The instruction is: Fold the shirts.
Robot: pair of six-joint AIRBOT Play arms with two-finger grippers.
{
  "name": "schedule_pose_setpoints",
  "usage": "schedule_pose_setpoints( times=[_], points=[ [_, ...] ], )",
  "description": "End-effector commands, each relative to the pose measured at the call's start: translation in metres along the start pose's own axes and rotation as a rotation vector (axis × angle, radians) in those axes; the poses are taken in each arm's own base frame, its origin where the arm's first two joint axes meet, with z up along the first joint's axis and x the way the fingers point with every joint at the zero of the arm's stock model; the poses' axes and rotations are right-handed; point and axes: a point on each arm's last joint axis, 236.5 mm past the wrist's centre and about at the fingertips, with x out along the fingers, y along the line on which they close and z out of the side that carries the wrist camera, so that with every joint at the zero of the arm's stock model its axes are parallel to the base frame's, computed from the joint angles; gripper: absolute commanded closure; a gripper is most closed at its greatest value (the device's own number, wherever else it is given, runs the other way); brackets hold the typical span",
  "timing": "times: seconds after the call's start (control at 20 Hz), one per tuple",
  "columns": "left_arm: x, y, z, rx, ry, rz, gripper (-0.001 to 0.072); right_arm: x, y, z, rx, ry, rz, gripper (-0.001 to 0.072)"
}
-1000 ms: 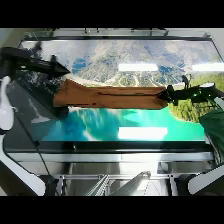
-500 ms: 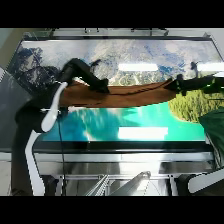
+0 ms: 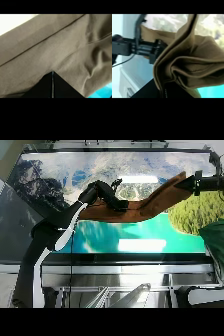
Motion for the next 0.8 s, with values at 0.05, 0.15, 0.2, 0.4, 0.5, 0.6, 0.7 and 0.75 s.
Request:
schedule_pose_setpoints(
  times=[0.05, 0.15, 0.2, 0.4, 0.5, 0.6, 0.7, 0.75],
  points=[
    [-0.028, -0.049, 0.025, -0.032, -0.095, -0.172, 0.0688, 0.010, 0.062, -0.006, -0.095, 0.009, 0.094, 0.0696],
    [-0.089, -0.062, 0.049, 0.010, -0.197, -0.221, 0.0688, 0.034, 0.082, -0.013, -0.099, 0.040, 0.106, 0.0697],
    [-0.130, -0.059, 0.056, 0.041, -0.240, -0.212, 0.0688, 0.053, 0.093, -0.019, -0.113, 0.064, 0.113, 0.0697],
    [-0.277, -0.026, 0.042, 0.048, -0.321, -0.162, 0.0688, 0.140, 0.139, -0.032, -0.201, 0.041, 0.107, 0.0696],
    [-0.332, -0.006, 0.026, 0.029, -0.352, -0.132, 0.0688, 0.188, 0.148, -0.035, -0.232, 0.011, 0.082, 0.0696],
    [-0.368, 0.010, 0.006, 0.007, -0.353, -0.110, 0.0688, 0.241, 0.150, -0.050, -0.210, 0.043, 0.079, 0.0696],
    [-0.384, 0.022, -0.012, -0.032, -0.352, -0.099, 0.0688, 0.296, 0.147, -0.068, -0.208, 0.093, 0.080, 0.0696],
    [-0.388, 0.028, -0.019, -0.050, -0.356, -0.095, 0.0688, 0.319, 0.147, -0.075, -0.211, 0.105, 0.085, 0.0682]
  ],
)
